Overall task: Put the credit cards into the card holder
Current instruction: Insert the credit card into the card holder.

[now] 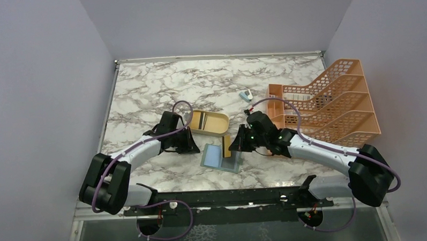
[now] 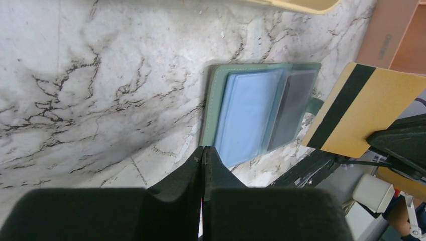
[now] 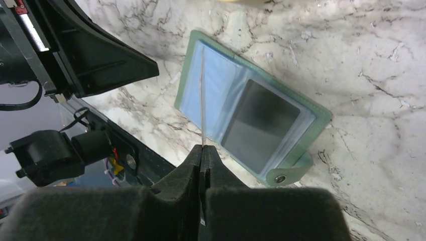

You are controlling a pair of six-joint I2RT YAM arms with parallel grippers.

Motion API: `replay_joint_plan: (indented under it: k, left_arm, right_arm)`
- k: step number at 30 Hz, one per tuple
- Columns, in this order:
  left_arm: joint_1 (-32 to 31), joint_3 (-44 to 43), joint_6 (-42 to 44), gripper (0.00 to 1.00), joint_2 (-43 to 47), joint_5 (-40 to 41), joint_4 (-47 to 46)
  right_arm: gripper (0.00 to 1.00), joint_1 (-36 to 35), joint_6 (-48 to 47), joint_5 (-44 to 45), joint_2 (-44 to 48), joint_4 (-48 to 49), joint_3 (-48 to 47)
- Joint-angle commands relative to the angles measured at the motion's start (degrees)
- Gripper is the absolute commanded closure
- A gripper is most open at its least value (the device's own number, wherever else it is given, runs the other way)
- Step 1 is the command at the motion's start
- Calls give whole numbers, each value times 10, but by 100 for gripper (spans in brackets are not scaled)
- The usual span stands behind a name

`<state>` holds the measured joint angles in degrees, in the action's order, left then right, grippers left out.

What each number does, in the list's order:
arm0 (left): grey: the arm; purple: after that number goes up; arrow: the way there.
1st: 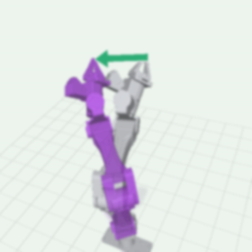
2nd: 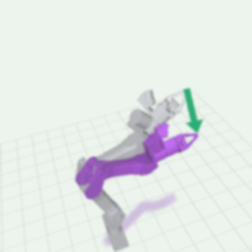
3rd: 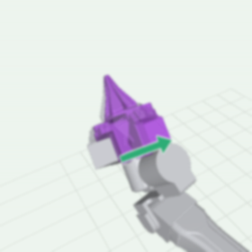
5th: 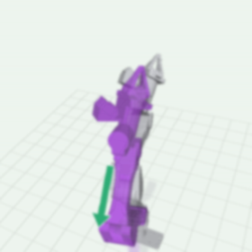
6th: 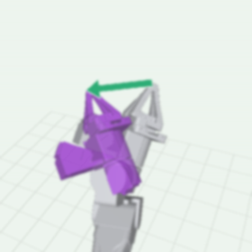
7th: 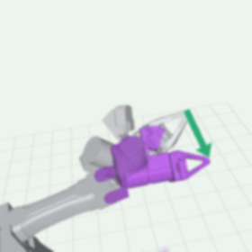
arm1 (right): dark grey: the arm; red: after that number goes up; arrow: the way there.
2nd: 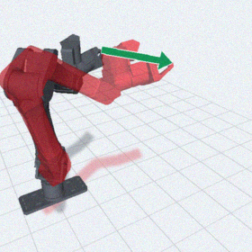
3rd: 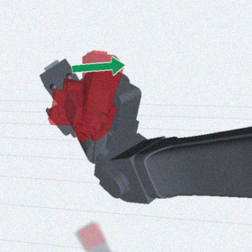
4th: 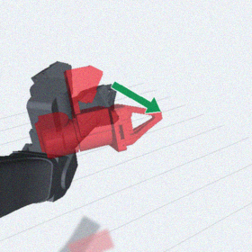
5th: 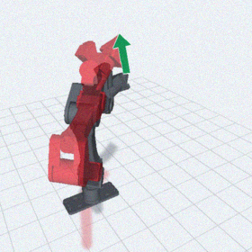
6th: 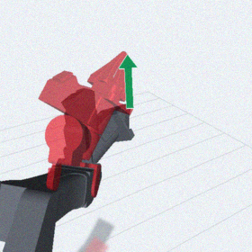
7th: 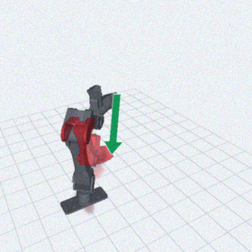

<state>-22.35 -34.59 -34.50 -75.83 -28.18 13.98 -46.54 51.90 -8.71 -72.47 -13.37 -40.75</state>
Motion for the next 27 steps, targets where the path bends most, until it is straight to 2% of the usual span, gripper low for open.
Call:
replay_joint_plan:
  k: [1,10,27]
  left_arm:
    - [-8,28,-19,97,0,18,-54]
    - [-24,61,-40,94,3,21,-72]
    - [-69,90,-70,91,0,52,-83]
  right_arm:
    - [99,-2,10,-37,-6,-1,17]
    - [99,-2,32,-72,-48,34,44]
    - [99,-2,50,-68,-91,51,62]
